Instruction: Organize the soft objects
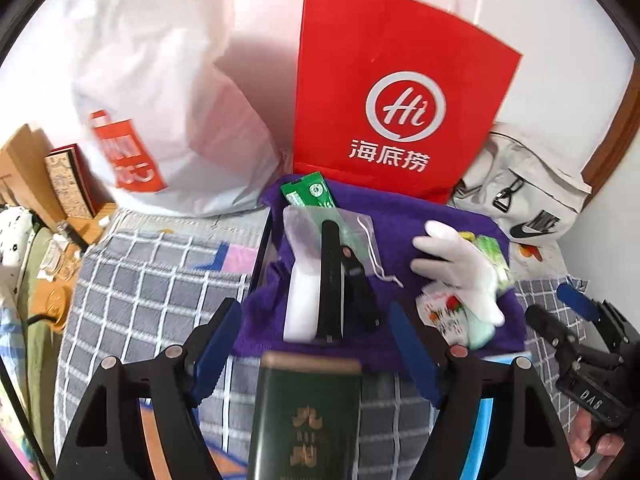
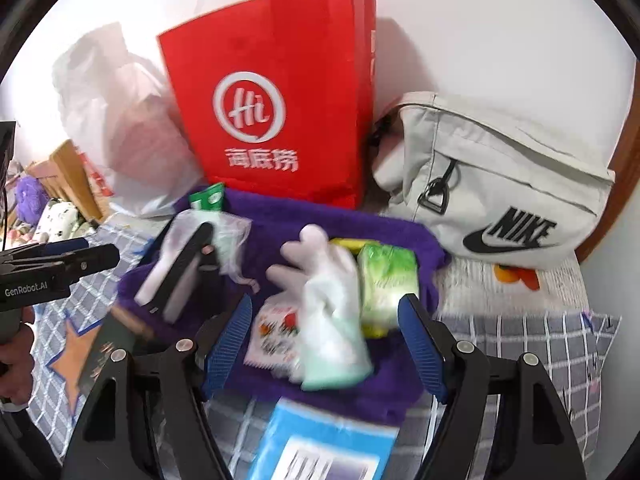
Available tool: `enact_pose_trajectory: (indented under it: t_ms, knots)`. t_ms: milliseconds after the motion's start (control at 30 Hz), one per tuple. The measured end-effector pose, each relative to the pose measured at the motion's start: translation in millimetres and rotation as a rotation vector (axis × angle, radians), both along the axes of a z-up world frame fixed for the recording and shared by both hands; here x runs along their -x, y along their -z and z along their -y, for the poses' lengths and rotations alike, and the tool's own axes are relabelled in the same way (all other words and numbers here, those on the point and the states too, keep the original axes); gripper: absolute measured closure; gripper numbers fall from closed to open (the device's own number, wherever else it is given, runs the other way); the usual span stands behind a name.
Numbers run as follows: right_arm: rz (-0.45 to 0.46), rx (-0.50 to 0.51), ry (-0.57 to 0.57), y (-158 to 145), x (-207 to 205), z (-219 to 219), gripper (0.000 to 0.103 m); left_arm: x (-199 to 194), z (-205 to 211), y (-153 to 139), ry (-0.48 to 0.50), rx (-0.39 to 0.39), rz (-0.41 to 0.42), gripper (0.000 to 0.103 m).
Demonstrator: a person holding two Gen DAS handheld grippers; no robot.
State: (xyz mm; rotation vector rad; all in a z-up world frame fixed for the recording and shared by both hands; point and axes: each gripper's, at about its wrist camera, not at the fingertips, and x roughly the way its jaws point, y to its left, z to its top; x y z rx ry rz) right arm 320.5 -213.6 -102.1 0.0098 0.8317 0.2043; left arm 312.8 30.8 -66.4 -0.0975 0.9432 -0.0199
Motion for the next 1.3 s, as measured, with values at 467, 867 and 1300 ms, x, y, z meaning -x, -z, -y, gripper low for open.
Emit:
enact_pose_trajectory:
  t_ms: [467,867,1300]
  knots:
    - [0.101,0.017,0.085,-33,145,6,0.001,133,31,-53,0.025,-0.044,0.121,0.014]
    - [0.072,-0.001,0.146,-49,224,26,0.001,215,50,-67,0.024,-0.080,0.177,0.013]
    - [0.096,0.014,0.162,-61,257,28,0.001,242,59,-68,0.043,-0.104,0.189,0.013]
